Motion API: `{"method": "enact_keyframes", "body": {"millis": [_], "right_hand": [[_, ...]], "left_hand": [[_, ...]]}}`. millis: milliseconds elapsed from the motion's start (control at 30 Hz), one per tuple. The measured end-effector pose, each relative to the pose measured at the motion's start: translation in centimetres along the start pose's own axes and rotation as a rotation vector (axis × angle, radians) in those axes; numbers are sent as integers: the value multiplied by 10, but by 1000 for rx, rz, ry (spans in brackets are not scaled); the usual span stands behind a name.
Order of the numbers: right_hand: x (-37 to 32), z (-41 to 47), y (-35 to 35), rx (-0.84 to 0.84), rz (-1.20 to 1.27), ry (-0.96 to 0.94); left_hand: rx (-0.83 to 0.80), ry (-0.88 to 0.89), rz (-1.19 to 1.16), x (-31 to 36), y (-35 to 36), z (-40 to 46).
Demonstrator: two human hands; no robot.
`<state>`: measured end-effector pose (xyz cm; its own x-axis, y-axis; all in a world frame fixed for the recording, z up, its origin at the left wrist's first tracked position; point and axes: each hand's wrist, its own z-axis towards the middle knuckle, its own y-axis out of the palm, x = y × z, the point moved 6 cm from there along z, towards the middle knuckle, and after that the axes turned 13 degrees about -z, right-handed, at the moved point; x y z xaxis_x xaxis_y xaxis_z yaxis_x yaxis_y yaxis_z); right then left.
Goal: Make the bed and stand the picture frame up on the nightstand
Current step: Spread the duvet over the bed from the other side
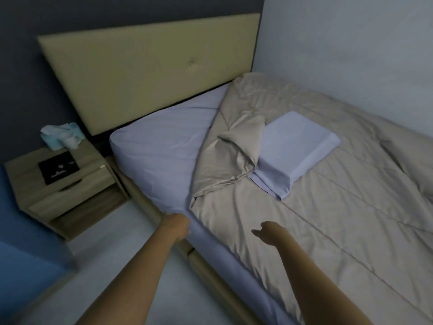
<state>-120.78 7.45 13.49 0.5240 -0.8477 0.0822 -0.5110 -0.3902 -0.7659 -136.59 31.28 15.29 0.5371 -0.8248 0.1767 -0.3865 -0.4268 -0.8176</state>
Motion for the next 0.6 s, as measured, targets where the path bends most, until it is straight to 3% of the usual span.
{"method": "enact_keyframes", "body": {"millis": [233, 400, 600], "right_hand": [[-90, 31, -21, -37, 151, 98], [-102, 48, -22, -120, 193, 207], [-103, 106, -55, -157, 230, 283]], "left_hand": [[-126, 82, 233, -88, -61, 78], [-211, 239, 274, -70, -86, 132], [-203, 365, 228, -52, -125, 207]]}}
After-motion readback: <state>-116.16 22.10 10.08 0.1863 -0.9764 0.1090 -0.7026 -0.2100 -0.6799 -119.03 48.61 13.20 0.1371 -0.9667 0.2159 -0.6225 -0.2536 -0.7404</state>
